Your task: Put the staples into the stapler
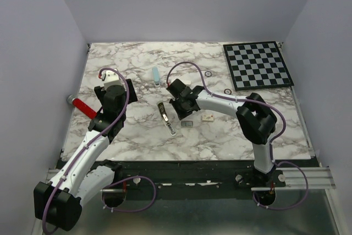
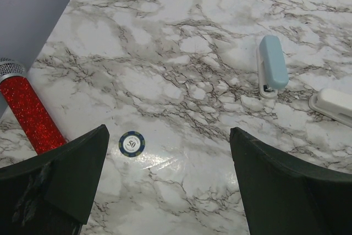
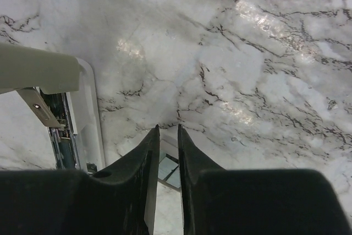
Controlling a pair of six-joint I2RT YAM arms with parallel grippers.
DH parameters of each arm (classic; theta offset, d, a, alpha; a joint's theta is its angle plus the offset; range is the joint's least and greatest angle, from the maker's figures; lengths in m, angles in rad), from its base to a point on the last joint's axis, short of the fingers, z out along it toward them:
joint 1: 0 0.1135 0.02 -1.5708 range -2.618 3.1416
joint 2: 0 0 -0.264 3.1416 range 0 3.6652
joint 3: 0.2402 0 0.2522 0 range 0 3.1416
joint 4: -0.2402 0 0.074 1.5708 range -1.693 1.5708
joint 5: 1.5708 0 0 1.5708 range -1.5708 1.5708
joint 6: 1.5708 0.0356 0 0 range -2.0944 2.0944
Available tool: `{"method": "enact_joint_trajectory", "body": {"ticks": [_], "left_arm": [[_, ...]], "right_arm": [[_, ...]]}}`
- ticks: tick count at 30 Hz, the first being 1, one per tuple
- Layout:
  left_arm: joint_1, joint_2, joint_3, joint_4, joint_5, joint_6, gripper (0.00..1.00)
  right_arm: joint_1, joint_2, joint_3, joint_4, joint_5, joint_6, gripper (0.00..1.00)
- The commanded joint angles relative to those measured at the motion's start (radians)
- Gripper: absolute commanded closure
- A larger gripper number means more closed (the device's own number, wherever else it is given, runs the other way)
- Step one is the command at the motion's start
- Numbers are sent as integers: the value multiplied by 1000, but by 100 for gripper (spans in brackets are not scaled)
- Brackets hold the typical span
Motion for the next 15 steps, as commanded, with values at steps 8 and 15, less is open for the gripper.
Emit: {"method": "enact_joint_trajectory", "body": {"ticks": [8, 15], "left_arm": [[2, -3, 6, 26, 31, 0, 1], [2, -5, 5, 26, 32, 0, 1]], "right_arm": [[5, -1, -19, -29, -161, -100, 75], [5, -29, -26, -81, -164, -129, 75]]}}
